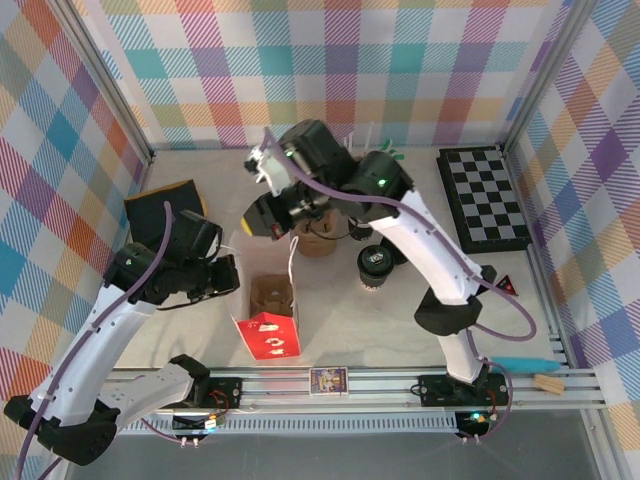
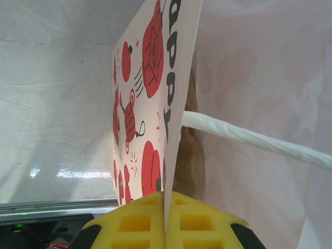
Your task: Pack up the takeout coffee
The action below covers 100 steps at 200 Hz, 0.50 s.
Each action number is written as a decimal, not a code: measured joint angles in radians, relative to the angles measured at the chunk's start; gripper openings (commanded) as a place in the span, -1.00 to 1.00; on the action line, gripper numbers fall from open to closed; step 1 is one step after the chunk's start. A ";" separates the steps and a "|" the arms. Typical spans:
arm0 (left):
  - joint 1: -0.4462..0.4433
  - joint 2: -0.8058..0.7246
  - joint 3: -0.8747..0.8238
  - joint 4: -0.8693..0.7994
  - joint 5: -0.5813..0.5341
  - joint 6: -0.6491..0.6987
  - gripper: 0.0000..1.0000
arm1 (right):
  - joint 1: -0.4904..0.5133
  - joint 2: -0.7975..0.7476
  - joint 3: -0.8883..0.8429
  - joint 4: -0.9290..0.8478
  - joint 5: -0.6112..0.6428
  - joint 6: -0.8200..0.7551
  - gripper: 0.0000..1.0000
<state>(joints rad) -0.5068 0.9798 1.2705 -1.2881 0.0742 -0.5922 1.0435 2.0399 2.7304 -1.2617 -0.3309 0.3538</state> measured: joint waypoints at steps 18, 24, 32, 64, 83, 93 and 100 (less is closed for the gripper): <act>0.007 -0.008 -0.013 0.016 0.008 -0.019 -1.00 | 0.035 0.030 -0.004 -0.028 -0.023 0.045 -1.00; 0.008 -0.009 -0.016 0.022 0.012 -0.024 -1.00 | 0.045 0.036 -0.008 -0.042 -0.027 0.059 -1.00; 0.013 -0.013 -0.020 0.031 0.015 -0.030 -1.00 | 0.055 0.042 -0.015 -0.065 -0.031 0.080 -1.00; 0.024 -0.020 -0.032 0.047 0.023 -0.047 -1.00 | 0.080 0.074 -0.019 -0.195 -0.029 0.160 -1.00; 0.025 -0.029 -0.045 0.063 0.030 -0.051 -1.00 | 0.082 0.093 -0.022 -0.270 0.003 0.206 -1.00; 0.025 -0.035 -0.054 0.069 0.033 -0.055 -1.00 | 0.082 0.099 -0.031 -0.296 0.024 0.224 -1.00; 0.025 -0.040 -0.060 0.074 0.035 -0.058 -1.00 | 0.082 0.106 -0.034 -0.313 0.039 0.237 -1.00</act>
<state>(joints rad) -0.4816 0.9394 1.2106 -1.2137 0.1089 -0.6498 1.1255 2.1464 2.6968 -1.5745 -0.2924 0.5907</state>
